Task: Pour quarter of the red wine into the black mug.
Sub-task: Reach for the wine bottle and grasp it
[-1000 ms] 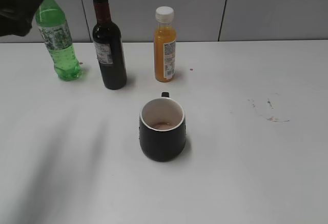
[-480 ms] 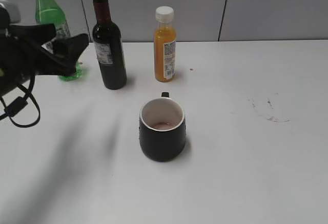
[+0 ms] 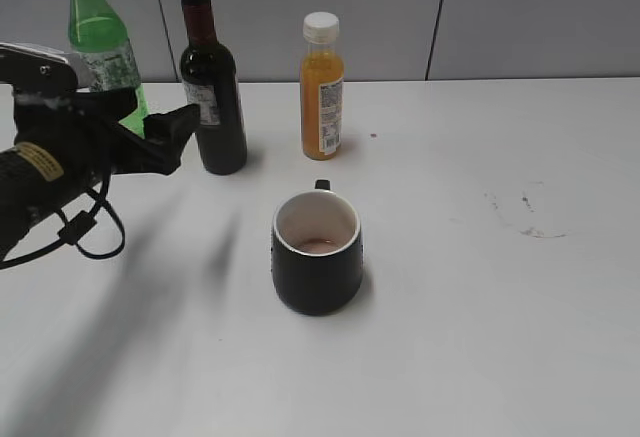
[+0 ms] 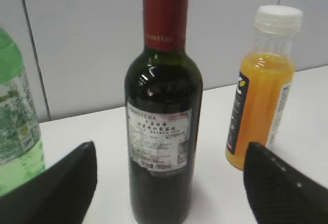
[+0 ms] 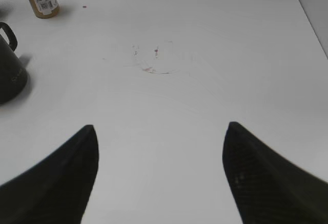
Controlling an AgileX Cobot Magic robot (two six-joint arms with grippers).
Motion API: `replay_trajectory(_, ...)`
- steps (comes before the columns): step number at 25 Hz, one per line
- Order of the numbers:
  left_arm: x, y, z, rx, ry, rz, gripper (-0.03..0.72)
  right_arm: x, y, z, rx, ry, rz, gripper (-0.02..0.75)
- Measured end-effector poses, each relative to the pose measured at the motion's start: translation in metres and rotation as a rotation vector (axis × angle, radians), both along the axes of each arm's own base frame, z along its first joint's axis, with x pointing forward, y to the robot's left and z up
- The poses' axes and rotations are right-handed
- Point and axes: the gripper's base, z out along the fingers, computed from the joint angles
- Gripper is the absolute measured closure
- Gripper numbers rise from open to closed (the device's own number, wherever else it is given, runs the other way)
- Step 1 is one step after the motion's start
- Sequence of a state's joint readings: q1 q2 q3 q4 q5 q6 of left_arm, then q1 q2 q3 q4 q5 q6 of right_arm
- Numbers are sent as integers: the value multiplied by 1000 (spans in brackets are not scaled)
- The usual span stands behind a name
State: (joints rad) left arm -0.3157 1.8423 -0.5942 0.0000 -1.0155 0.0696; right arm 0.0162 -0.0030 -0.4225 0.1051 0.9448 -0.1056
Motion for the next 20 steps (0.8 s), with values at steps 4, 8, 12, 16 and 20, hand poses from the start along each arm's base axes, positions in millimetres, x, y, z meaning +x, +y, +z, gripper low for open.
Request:
replay_trajectory(4, 5, -18, 0, -42, 7, 30, 7, 0, 0, 0, 0, 0, 0, 164)
replay_trajectory(8, 15, -32, -8, -44, 13, 46, 10, 0, 0, 0, 1, 0, 0, 164)
replay_trajectory(12, 25, -32, -23, -54, 49, 101, 10, 0, 0, 0, 1, 0, 0, 164)
replay_trajectory(16, 35, -35, -26, -65, 49, 118, 10, 0, 0, 0, 1, 0, 0, 164)
replay_trajectory(20, 43, -43, -29, -49, 44, 76, 6, 0, 0, 0, 0, 0, 0, 164)
